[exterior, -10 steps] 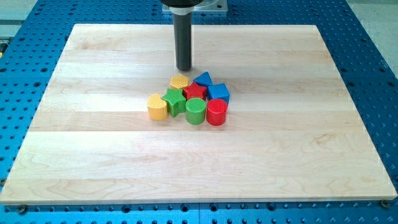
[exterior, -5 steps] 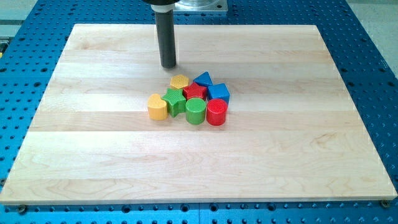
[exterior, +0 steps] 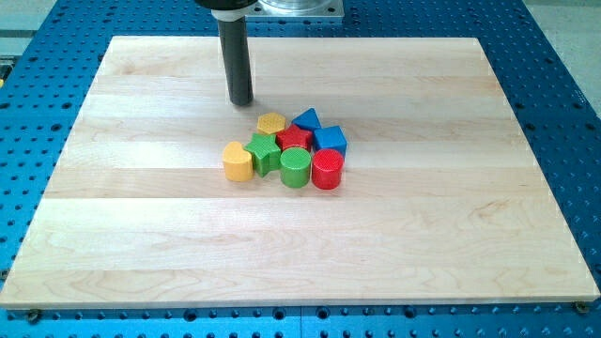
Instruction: Move the red circle diagonally bottom left to the green star
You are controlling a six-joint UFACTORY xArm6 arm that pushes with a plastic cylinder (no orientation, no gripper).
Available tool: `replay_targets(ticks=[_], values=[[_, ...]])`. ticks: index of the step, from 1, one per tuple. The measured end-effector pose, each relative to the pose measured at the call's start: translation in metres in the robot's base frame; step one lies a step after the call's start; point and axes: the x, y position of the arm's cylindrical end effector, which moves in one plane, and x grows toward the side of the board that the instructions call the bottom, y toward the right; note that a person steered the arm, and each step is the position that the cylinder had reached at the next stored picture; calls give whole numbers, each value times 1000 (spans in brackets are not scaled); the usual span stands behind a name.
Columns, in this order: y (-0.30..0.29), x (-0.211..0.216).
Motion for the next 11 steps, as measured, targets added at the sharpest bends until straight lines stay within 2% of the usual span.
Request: replay_targets(ticks=[4, 6, 9, 10, 11], values=[[-4, 0], [-8, 16], [-8, 1], [15, -6], [71, 15]])
